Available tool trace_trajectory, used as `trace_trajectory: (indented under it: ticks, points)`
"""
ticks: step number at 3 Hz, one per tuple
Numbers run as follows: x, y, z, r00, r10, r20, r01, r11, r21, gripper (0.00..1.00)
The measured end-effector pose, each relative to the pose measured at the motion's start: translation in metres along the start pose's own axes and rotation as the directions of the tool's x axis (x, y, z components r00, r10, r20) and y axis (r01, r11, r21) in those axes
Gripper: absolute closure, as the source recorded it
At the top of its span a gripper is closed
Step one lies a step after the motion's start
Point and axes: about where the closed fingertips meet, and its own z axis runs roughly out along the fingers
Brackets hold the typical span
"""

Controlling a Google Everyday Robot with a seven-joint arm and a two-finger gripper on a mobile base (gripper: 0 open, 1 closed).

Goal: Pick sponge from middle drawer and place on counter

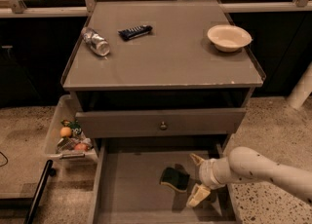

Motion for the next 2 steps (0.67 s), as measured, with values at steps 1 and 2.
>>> trace_trajectory:
  ticks: [1,2]
  points:
    - [0.003,0.000,0.033,0.999,-0.004,0.041,0.005,0.9999,-0.013,0.00]
    - [0.007,-0.005,0.060,0.998,0.009,0.066,-0.007,0.9997,-0.023,0.00]
